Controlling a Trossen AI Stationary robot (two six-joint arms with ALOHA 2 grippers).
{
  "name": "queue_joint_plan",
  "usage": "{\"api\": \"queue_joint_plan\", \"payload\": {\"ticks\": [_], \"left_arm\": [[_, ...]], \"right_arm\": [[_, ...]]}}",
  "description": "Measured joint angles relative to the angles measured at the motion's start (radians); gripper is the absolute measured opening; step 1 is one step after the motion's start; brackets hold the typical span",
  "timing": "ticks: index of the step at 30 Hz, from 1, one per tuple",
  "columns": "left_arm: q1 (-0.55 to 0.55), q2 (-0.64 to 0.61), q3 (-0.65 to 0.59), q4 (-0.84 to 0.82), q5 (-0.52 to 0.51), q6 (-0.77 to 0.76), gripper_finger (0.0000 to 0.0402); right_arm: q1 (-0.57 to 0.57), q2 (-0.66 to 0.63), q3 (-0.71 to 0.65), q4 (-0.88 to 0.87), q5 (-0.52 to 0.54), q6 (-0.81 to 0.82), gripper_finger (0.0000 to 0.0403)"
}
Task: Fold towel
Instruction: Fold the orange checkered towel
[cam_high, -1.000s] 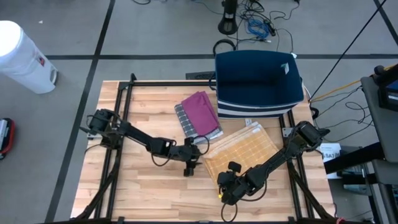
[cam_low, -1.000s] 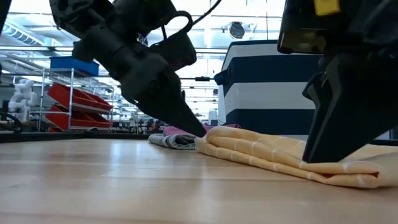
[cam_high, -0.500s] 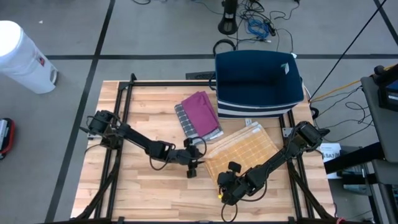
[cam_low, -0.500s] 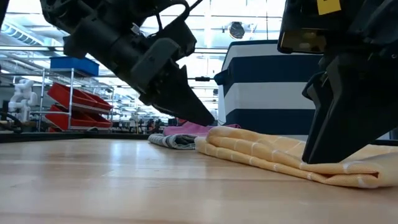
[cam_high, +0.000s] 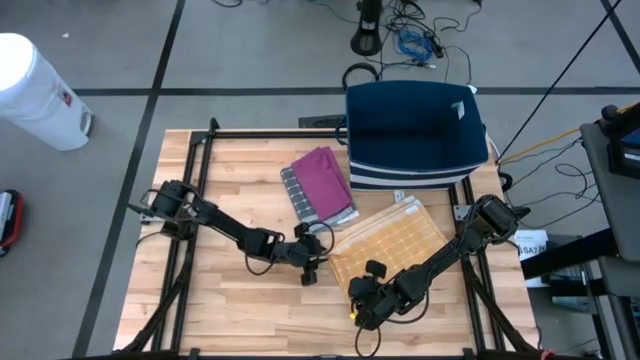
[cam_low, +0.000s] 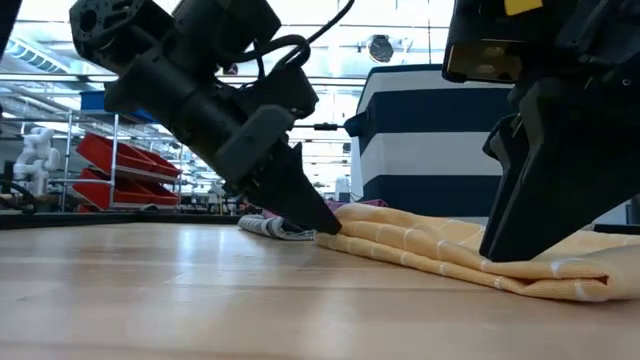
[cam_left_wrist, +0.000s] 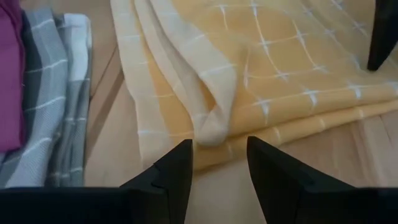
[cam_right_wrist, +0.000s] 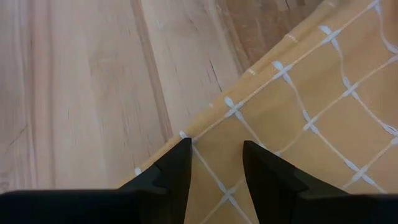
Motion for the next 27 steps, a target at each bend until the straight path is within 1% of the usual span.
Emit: {"api": "queue_joint_plan", "payload": {"ticks": [9, 13, 15, 18, 25, 27], "left_arm": [[0.005, 0.011, 0.0, 0.054, -0.038, -0.009, 0.0158], [0.009, 0.011, 0.0, 0.034, -0.039, -0.011, 0.0157], [0.012, 0.011, 0.0, 0.026, -0.039, -0.012, 0.0149], [0.012, 0.011, 0.0, 0.027, -0.039, -0.004, 0.0121], [0.012, 0.011, 0.0, 0.03, -0.042, 0.041, 0.0022], [0.012, 0.011, 0.0, 0.017, -0.042, 0.06, 0.0007]], "right_arm": [[0.0, 0.0, 0.0, 0.0, 0.0, 0.001, 0.0132], [0.0, 0.0, 0.0, -0.001, 0.0, -0.002, 0.0132], [0.0, 0.0, 0.0, -0.001, 0.0, -0.006, 0.0132], [0.0, 0.0, 0.0, -0.002, 0.0, -0.006, 0.0132], [0.0, 0.0, 0.0, -0.002, 0.0, -0.012, 0.0132], [0.0, -0.001, 0.0, -0.002, 0.0, -0.013, 0.0132]]}}
